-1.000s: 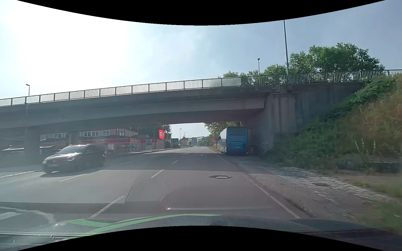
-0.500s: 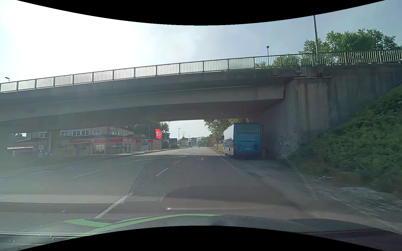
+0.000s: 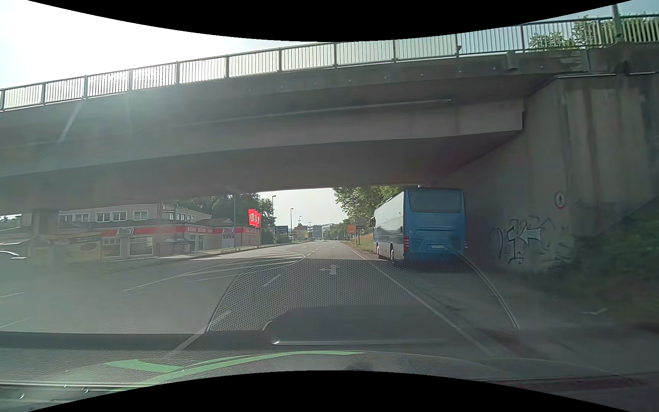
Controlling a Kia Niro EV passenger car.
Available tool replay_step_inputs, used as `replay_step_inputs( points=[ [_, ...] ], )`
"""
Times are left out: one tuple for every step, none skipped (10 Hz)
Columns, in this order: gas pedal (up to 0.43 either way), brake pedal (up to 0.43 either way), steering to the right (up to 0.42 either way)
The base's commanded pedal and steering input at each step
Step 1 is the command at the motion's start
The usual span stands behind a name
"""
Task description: Follow the waypoints while adhering to traffic rules and regulations
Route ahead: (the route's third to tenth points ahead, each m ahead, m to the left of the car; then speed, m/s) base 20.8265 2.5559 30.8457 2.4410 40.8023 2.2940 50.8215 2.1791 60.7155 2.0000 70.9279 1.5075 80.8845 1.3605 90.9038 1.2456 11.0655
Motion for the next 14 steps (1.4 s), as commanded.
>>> replay_step_inputs(
  points=[
    [0.150, 0.000, 0.000],
    [0.150, 0.000, 0.000],
    [0.150, 0.000, 0.000],
    [0.150, 0.000, 0.000],
    [0.150, 0.000, 0.000],
    [0.150, 0.000, 0.000],
    [0.150, 0.000, 0.000],
    [0.150, 0.000, 0.001],
    [0.150, 0.000, 0.001],
    [0.150, 0.000, 0.001],
    [0.150, 0.000, 0.002],
    [0.150, 0.000, 0.003],
    [0.150, 0.000, 0.003],
    [0.150, 0.000, 0.003]
  ],
)
